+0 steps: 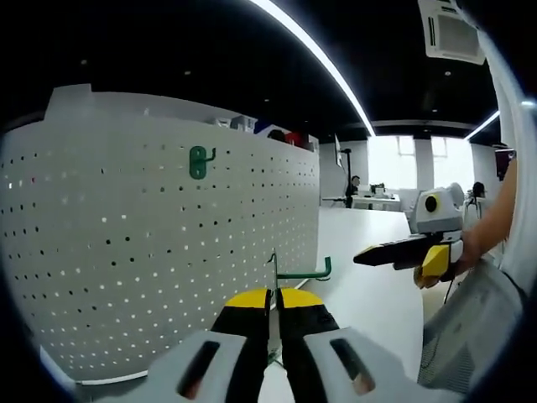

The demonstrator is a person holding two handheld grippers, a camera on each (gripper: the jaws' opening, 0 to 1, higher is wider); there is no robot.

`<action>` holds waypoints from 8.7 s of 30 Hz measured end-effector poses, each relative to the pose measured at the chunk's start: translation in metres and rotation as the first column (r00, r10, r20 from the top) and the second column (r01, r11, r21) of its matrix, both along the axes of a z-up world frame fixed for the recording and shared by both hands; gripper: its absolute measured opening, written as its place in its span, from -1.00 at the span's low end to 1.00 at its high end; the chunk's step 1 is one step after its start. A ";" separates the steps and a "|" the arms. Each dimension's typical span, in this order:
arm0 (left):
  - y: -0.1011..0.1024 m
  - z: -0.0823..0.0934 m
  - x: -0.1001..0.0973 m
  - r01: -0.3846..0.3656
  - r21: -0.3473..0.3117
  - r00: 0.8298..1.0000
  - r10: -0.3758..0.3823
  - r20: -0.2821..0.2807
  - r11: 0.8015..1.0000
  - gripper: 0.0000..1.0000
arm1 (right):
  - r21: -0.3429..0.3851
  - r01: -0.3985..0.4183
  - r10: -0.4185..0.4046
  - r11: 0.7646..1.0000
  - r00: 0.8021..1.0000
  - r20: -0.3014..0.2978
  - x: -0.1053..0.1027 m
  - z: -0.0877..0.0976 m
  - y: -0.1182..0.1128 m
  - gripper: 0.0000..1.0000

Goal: Insert the hook assembly into the mounting plate slot until the hook locks in place.

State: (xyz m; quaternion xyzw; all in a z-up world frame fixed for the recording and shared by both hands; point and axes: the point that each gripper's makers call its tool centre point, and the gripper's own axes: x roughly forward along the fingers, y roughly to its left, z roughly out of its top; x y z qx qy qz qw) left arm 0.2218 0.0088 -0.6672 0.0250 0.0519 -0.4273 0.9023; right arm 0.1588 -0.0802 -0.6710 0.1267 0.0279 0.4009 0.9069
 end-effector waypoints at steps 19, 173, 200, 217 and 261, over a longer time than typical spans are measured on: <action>-0.003 0.000 -0.004 -0.004 -0.003 1.000 0.004 -0.001 1.000 -0.94 | 0.038 -0.035 0.035 0.999 0.999 0.001 0.014 0.011 0.030 0.30; -0.015 -0.028 -0.016 -0.018 0.079 0.996 0.025 -0.089 0.997 0.48 | 0.140 -0.007 0.035 0.990 0.980 -0.198 0.050 0.013 0.079 -0.98; -0.017 -0.034 -0.016 -0.018 0.117 0.997 0.027 -0.076 0.993 0.79 | -0.247 0.196 -0.191 0.949 0.981 0.045 0.066 0.020 0.057 -0.98; -0.014 -0.036 -0.018 -0.023 0.117 0.996 0.033 -0.085 0.993 0.76 | -0.240 0.230 -0.230 0.943 0.973 0.028 0.080 0.023 0.045 -0.98; 0.010 -0.047 -0.030 -0.070 0.098 0.991 0.080 -0.110 0.993 0.76 | -0.349 0.310 -0.316 0.884 0.948 0.041 0.162 0.075 0.005 -0.99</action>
